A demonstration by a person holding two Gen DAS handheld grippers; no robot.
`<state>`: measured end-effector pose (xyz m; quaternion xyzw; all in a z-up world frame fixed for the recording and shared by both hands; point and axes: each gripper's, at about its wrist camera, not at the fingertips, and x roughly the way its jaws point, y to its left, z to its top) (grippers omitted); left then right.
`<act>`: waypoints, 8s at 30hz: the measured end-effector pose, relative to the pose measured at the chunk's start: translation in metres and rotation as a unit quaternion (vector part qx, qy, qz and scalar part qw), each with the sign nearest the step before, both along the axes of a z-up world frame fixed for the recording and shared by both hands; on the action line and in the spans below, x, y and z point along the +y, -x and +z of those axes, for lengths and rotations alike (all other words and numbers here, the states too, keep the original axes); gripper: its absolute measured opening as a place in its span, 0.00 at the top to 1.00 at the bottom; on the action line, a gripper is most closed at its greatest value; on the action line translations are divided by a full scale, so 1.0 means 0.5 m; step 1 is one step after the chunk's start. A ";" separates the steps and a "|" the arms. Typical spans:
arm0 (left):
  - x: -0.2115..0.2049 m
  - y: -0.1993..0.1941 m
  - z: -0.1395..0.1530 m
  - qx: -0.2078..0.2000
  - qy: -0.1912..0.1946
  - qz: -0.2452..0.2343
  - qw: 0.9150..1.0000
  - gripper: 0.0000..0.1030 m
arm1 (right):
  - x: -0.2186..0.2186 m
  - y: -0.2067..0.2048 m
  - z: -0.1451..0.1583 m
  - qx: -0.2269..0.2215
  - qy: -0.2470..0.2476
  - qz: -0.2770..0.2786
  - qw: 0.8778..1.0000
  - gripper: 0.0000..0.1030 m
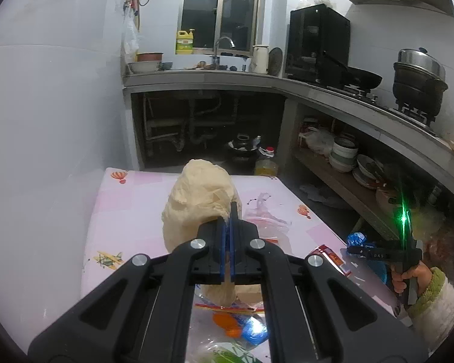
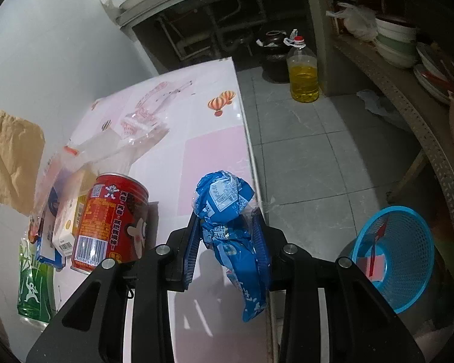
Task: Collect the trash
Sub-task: 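Lift the tan paper bag and blue wrapper and carry them toward the blue basket, then open both tools over the blue basket to drop the paper bag and wrapper, then move both tools back toward the table with the red can, then close the right tool around the red can on the table, then grasp the clear plastic bag on the table with the left tool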
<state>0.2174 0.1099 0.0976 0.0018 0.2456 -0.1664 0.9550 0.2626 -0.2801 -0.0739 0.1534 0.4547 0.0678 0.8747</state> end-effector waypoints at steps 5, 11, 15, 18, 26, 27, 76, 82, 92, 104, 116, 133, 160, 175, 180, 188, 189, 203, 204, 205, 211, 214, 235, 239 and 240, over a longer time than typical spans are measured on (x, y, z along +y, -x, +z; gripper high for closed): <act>-0.023 0.003 0.003 -0.002 0.003 -0.018 1.000 1.00 | -0.013 0.012 0.007 -0.006 -0.004 -0.009 1.000 0.68; -0.101 0.006 0.012 -0.001 -0.002 -0.069 0.998 1.00 | -0.044 0.050 0.024 -0.022 -0.006 -0.029 0.999 0.68; -0.190 0.002 0.018 0.000 -0.011 -0.116 0.993 1.00 | -0.085 0.089 0.030 -0.030 -0.013 -0.057 0.998 0.68; -0.273 -0.004 0.016 0.007 -0.016 -0.158 0.987 1.00 | -0.135 0.131 0.028 -0.032 -0.018 -0.091 0.995 0.68; -0.543 -0.022 -0.035 0.055 -0.034 -0.282 0.957 1.00 | -0.287 0.261 -0.030 -0.006 -0.038 -0.209 0.977 0.68; -0.573 -0.023 -0.042 0.061 -0.037 -0.293 0.954 1.00 | -0.305 0.276 -0.040 -0.002 -0.042 -0.222 0.974 0.68; -1.203 -0.124 -0.502 0.342 -0.080 -0.327 0.877 0.42 | -0.539 0.246 -0.432 0.090 -0.050 -0.382 0.918 0.26; -1.096 -0.115 -0.414 0.309 -0.077 -0.305 0.898 0.38 | -0.470 0.255 -0.348 0.062 0.001 -0.351 0.934 0.19; -0.899 -0.031 -0.251 0.237 -0.090 -0.293 0.922 0.25 | -0.329 0.297 -0.177 0.024 0.057 -0.258 0.964 0.13; -0.619 0.056 -0.127 0.159 -0.058 -0.228 0.959 0.21 | -0.217 0.304 0.015 -0.033 0.008 -0.170 0.985 0.13; -0.327 0.107 -0.115 0.145 -0.034 -0.132 0.980 0.20 | -0.084 0.220 0.126 -0.055 -0.051 -0.049 0.996 0.13; -0.131 0.121 -0.192 0.165 -0.003 -0.091 0.982 0.20 | 0.091 -0.090 0.043 0.084 -0.153 0.063 0.983 0.13; -0.002 0.135 -0.219 0.165 0.043 -0.035 0.985 0.20 | 0.212 -0.085 0.057 0.057 -0.015 0.140 0.988 0.37; -0.017 0.117 -0.220 0.158 0.055 -0.045 0.985 0.20 | 0.247 0.084 0.107 -0.097 0.101 0.138 0.981 0.37; -0.030 0.101 -0.223 0.155 0.051 -0.046 0.986 0.20 | 0.247 0.104 0.105 -0.100 0.112 0.134 0.980 0.37; -0.051 0.053 -0.224 0.160 0.047 -0.044 0.985 0.20 | 0.240 0.122 0.098 -0.102 0.103 0.133 0.980 0.37; -0.056 0.047 -0.221 0.160 0.043 -0.047 0.985 0.20 | 0.236 0.122 0.098 -0.103 0.099 0.132 0.981 0.36; -0.283 -0.240 -0.127 0.191 -0.060 -0.147 0.969 0.17 | 0.211 0.108 0.067 -0.098 0.054 0.139 0.984 0.26; -0.304 -0.272 -0.138 0.201 -0.074 -0.158 0.964 0.17 | 0.210 0.108 0.066 -0.098 0.051 0.140 0.984 0.25; -0.326 -0.301 -0.152 0.213 -0.087 -0.167 0.959 0.17 | 0.207 0.108 0.066 -0.099 0.048 0.140 0.984 0.25; -0.418 -0.457 -0.285 0.290 -0.187 -0.174 0.923 0.17 | 0.200 0.108 0.070 -0.106 0.036 0.138 0.984 0.25; -0.434 -0.505 -0.347 0.329 -0.218 -0.162 0.904 0.17 | 0.200 0.108 0.069 -0.109 0.035 0.140 0.984 0.25; -0.444 -0.572 -0.403 0.359 -0.237 -0.169 0.886 0.80 | 0.197 0.100 0.070 -0.110 0.023 0.137 0.984 0.25; -0.438 -0.570 -0.393 0.344 -0.240 -0.160 0.894 0.97 | 0.197 0.099 0.069 -0.110 0.021 0.135 0.985 0.25; -0.439 -0.566 -0.390 0.339 -0.239 -0.159 0.896 0.99 | 0.196 0.099 0.069 -0.110 0.019 0.134 0.985 0.25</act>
